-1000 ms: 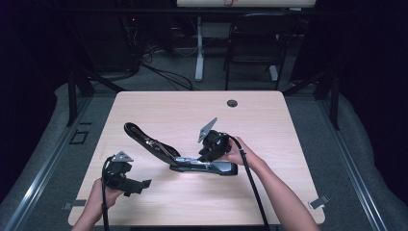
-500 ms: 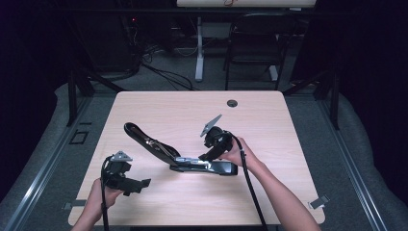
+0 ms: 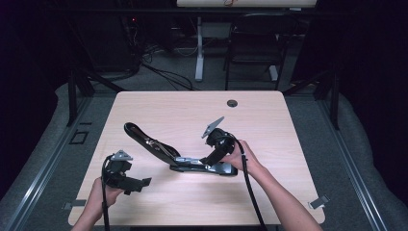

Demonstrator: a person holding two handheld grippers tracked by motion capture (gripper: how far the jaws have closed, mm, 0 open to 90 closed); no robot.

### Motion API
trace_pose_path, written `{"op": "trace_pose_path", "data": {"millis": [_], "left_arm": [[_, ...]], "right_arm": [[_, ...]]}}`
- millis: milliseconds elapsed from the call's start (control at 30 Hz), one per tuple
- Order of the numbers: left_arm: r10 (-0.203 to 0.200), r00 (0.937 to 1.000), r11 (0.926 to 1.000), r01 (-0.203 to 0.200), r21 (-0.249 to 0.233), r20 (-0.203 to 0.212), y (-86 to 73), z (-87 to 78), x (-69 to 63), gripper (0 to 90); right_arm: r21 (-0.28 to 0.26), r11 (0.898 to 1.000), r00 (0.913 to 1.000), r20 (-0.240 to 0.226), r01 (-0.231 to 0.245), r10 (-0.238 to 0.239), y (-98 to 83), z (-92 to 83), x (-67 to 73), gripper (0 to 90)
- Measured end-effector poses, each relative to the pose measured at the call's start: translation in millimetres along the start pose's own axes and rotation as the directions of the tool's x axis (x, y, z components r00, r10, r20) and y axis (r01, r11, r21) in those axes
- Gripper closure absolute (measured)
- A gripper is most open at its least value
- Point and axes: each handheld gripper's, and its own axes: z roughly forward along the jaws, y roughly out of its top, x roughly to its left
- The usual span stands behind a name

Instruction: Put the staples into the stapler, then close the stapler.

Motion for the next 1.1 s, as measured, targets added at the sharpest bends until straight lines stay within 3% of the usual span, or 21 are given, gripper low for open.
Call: {"op": "trace_pose_path", "data": {"millis": [133,433,500,533,633,767,900,933,1000,1033,1067,1100], "left_arm": [[0.004,1.0000,1.0000,-0.004,0.003,0.004,1.2,1.3,0.5,0.0],[-0.050,0.9987,0.9987,0.050,-0.015,-0.014,2.0,-0.8,6.3,0.4],[-0.059,0.9979,0.9980,0.059,-0.025,-0.026,2.2,-2.1,7.0,2.2],[-0.065,0.9973,0.9974,0.064,-0.033,-0.034,2.2,-3.1,7.8,8.5],[-0.123,0.9907,0.9901,0.118,-0.076,-0.058,1.1,-8.9,15.3,17.1],[-0.191,0.9789,0.9734,0.179,-0.143,-0.074,-0.2,-15.9,23.3,31.2],[-0.230,0.9702,0.9518,0.207,-0.226,-0.078,0.2,-21.1,25.8,45.8],[-0.230,0.9702,0.9518,0.207,-0.226,-0.078,0.2,-21.1,25.8,50.0],[-0.247,0.9674,0.9349,0.222,-0.277,-0.057,1.1,-24.0,26.9,56.8],[-0.247,0.9674,0.9349,0.222,-0.277,-0.057,1.1,-24.0,26.9,60.6],[-0.259,0.9649,0.9217,0.232,-0.311,-0.045,2.4,-23.4,27.7,63.3],[-0.259,0.9649,0.9187,0.231,-0.320,-0.046,3.3,-22.6,27.9,65.7]], "right_arm": [[-0.001,1.000,0.9999,0.015,-0.006,0.006,-1.5,-4.6,1.3,13.7],[0.001,1.000,0.9993,0.034,-0.017,0.017,-5.3,-13.1,3.3,15.3],[0.004,1.000,0.9993,0.035,-0.014,0.014,-5.0,-12.9,3.6,16.2],[0.012,1.000,0.9991,0.041,-0.002,0.002,-4.2,-12.7,4.9,19.3],[-0.007,1.000,0.9988,0.049,0.010,-0.009,-3.4,-13.5,7.3,25.1],[-0.007,0.999,0.9973,0.064,0.036,-0.035,-0.9,-17.0,11.4,34.0],[-0.010,0.998,0.9965,0.065,0.054,-0.054,-0.7,-18.1,16.0,51.6],[-0.005,0.998,0.9958,0.069,0.060,-0.060,-0.6,-17.9,16.8,54.4],[-0.001,0.998,0.9945,0.078,0.070,-0.070,-0.2,-17.9,18.6,59.7],[-0.001,0.998,0.9945,0.078,0.070,-0.070,-0.2,-17.9,18.6,59.7],[0.003,0.997,0.9927,0.090,0.081,-0.081,0.2,-18.2,20.2,63.1],[0.001,0.997,0.9930,0.088,0.078,-0.078,0.0,-18.4,20.9,64.9]]}}
